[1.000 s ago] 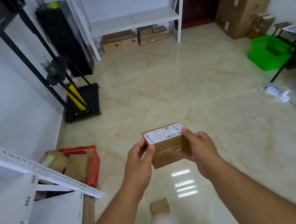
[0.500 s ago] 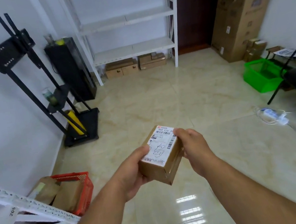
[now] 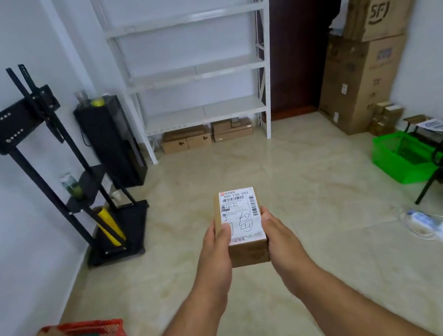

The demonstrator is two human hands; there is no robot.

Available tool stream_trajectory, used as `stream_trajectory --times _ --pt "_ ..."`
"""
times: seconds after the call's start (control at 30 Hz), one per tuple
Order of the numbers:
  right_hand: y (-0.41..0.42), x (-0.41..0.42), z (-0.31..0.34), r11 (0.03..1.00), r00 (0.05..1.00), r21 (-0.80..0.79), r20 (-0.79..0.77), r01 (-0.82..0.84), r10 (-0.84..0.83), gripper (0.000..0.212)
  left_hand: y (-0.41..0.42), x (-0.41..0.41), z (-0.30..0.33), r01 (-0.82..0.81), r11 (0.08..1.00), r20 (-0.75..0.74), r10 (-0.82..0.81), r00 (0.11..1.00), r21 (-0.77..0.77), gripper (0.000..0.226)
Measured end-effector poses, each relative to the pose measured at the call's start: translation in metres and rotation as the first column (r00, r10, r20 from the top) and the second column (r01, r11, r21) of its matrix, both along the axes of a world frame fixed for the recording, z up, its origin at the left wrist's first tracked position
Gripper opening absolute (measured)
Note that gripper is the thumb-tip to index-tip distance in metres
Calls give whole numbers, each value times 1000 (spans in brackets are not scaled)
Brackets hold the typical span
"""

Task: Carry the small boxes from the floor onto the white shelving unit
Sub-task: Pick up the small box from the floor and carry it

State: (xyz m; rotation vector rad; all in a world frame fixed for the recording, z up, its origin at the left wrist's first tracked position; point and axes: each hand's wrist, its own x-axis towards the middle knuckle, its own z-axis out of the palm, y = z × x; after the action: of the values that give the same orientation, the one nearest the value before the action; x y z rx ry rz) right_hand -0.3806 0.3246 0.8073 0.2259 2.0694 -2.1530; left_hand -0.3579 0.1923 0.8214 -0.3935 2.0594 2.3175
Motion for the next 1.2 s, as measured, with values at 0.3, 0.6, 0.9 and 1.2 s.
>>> stream_trajectory --times 0.3,0.6,0.9,1.2 --pt "-9 -118 43 999 1000 -46 -13 17 -17 42 -24 -109 23 31 998 -128 -39 991 -63 47" --pt "4 -266 49 998 998 -65 -59 20 -24 44 -2 -251 39 -23 992 -104 9 995 -127 48" --pt "-8 -391 58 992 999 -121 -31 -31 28 40 -10 -368 38 -84 992 -88 76 993 -97 50" --pt "-95 -521 64 994 998 -94 -32 -62 59 47 -97 -502 40 -124 985 -91 114 989 -117 52"
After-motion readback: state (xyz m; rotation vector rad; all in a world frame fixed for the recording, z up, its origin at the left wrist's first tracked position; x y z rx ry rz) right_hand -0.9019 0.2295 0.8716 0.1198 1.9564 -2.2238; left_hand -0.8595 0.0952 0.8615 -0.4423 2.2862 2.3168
